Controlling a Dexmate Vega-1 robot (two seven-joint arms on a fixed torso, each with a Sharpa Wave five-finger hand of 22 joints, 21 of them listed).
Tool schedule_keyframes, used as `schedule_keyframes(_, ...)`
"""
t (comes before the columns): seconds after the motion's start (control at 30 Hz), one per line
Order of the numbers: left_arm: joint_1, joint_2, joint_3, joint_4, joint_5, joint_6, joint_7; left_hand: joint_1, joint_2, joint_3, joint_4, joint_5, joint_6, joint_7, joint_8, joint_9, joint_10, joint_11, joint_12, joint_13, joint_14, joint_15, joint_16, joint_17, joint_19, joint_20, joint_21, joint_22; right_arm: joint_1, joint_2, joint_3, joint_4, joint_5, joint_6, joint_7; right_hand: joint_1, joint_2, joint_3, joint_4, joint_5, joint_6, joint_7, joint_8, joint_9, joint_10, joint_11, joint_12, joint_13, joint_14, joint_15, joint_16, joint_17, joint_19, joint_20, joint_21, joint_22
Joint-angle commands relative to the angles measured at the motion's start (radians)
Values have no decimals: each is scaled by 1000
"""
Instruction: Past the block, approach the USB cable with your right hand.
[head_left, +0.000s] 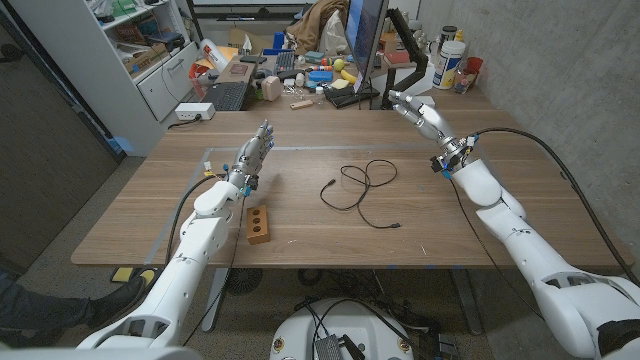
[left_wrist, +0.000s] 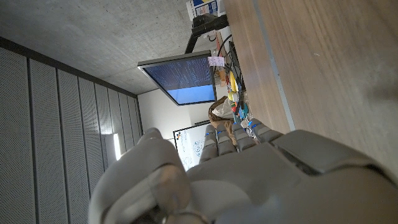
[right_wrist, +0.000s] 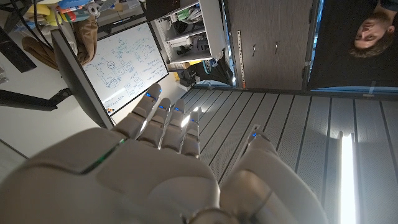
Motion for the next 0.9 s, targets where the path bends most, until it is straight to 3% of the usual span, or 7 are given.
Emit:
schedule_keyframes(0.03,-10,3,3,7,2,-3,-11,13,0,-5,0,-3,7,0,6,5,-1,-10,6,3,-2,-5,2,4,-3,8,7,5,18,-15,-15,18,-151,46,-114,9,-5,-5,0,6,1,-8,9,6,2,-4,6,1,8,-60,-2,3,9,-81,-7,3)
schedule_keyframes(0.9,-23,8,-5,22,-3,-9,-22,14,2,-6,1,-5,10,-5,5,5,-2,-10,5,3,-1,-8,2,4,-6,20,6,5,64,-53,-98,40,-291,59,-259,6,-2,-12,1,23,-1,-36,7,7,-12,-31,-2,2,27,-79,3,5,20,-88,-26,5)
